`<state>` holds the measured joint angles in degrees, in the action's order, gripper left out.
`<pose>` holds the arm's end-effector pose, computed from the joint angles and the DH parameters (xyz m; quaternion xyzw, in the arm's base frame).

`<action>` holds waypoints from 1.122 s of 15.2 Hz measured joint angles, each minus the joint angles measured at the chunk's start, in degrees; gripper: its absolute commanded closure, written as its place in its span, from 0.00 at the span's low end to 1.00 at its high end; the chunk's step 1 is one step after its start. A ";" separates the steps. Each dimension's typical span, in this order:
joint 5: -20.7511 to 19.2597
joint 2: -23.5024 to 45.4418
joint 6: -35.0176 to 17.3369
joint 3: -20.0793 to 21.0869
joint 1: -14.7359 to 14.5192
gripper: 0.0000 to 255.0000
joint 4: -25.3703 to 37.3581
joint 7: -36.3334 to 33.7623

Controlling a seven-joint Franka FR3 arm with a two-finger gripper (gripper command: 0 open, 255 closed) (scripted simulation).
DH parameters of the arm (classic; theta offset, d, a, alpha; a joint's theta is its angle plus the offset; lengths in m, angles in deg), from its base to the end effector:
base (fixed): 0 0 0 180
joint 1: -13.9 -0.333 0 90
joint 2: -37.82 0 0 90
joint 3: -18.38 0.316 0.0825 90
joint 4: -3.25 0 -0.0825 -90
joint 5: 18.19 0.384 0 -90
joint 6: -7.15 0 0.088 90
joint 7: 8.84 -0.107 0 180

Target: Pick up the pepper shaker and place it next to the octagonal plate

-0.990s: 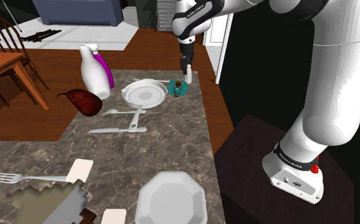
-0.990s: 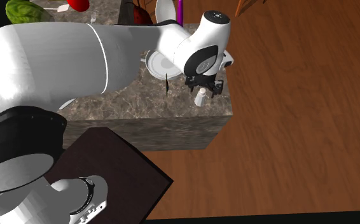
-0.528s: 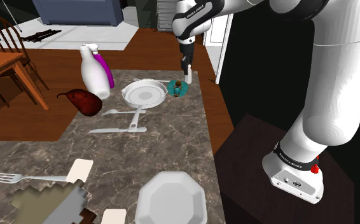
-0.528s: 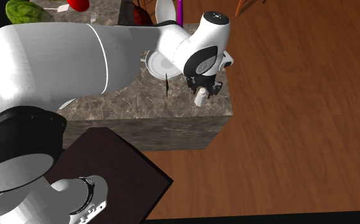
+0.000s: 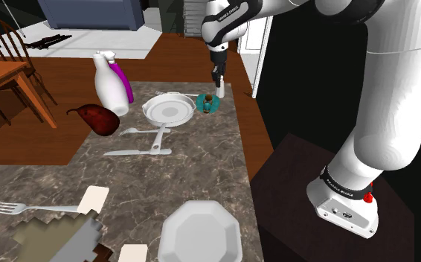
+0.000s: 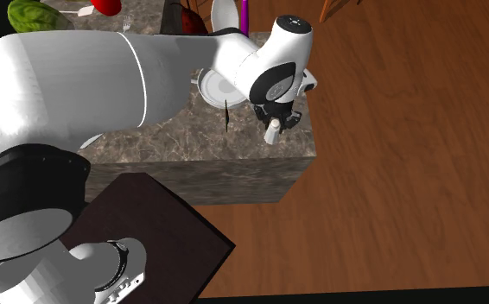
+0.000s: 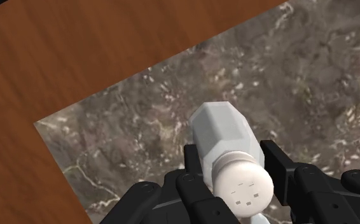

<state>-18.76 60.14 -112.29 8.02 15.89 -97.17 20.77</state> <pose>0.6325 -0.1292 0.3475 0.9863 0.1581 -0.0379 0.0268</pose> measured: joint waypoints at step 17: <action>-0.57 -3.85 10.02 -0.29 -0.17 1.00 6.23 0.22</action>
<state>-19.33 56.29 -102.27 7.73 15.72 -90.95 20.99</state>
